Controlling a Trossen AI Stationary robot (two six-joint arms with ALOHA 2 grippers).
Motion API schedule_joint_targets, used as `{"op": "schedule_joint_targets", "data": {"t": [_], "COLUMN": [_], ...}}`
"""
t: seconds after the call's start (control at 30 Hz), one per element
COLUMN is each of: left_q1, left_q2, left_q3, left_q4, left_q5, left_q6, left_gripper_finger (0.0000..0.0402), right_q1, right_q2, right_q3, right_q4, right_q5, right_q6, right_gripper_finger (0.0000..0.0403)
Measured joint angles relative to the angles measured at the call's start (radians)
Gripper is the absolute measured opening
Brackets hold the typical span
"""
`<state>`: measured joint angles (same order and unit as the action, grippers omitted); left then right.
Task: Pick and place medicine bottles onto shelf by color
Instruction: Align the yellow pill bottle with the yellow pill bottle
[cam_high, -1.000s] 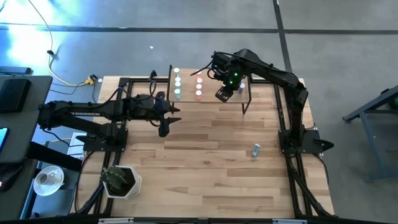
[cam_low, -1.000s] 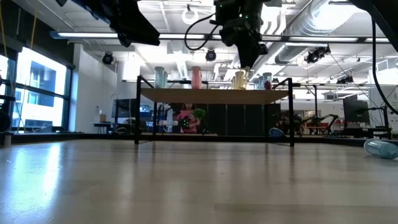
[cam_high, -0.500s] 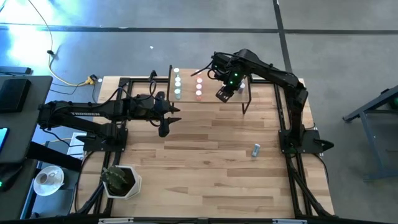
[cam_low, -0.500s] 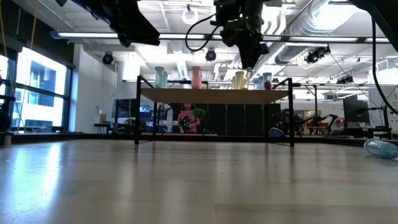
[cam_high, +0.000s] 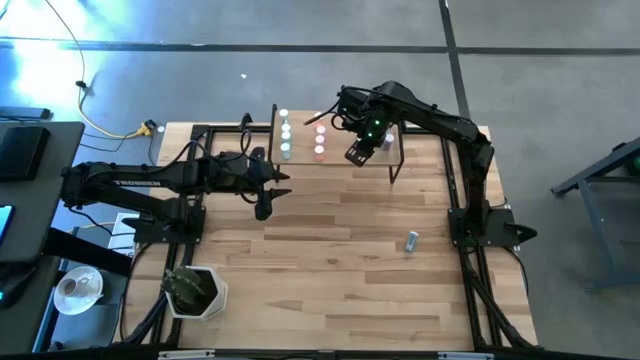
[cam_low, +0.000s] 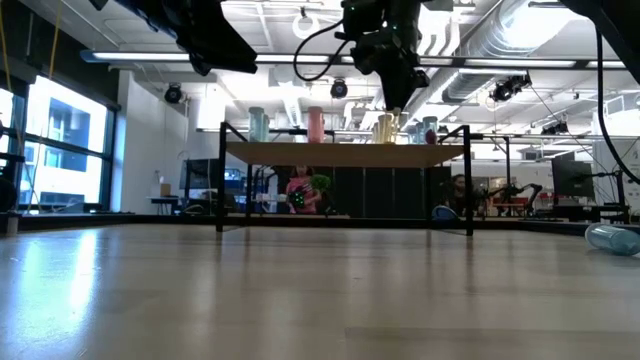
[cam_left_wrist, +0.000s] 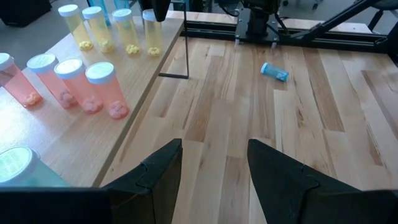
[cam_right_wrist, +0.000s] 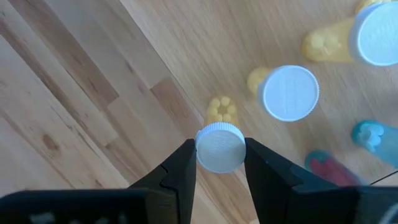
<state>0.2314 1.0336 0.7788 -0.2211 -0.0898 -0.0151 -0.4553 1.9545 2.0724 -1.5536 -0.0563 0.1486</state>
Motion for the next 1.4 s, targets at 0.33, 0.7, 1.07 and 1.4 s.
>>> {"op": "schedule_joint_targets", "data": {"t": [0.33,0.7,1.07,1.4], "left_q1": [0.000,0.000,0.000,0.000], "left_q2": [0.000,0.000,0.000,0.000], "left_q3": [0.000,0.000,0.000,0.000], "left_q4": [0.000,0.000,0.000,0.000], "left_q5": [0.000,0.000,0.000,0.000], "left_q6": [0.000,0.000,0.000,0.000], "left_gripper_finger": [0.0172,0.0172,0.0172,0.0172], "right_q1": [0.000,0.000,0.000,-0.003], "right_q2": [0.001,0.005,0.005,0.004], "right_q3": [0.000,-0.001,-0.001,-0.001], "right_q4": [0.003,0.016,0.031,0.026], "right_q5": [0.030,0.065,0.056,0.034], "right_q6": [-0.024,-0.026,-0.045,-0.060], "right_gripper_finger": [0.0124,0.0136,0.0136,0.0136]}}
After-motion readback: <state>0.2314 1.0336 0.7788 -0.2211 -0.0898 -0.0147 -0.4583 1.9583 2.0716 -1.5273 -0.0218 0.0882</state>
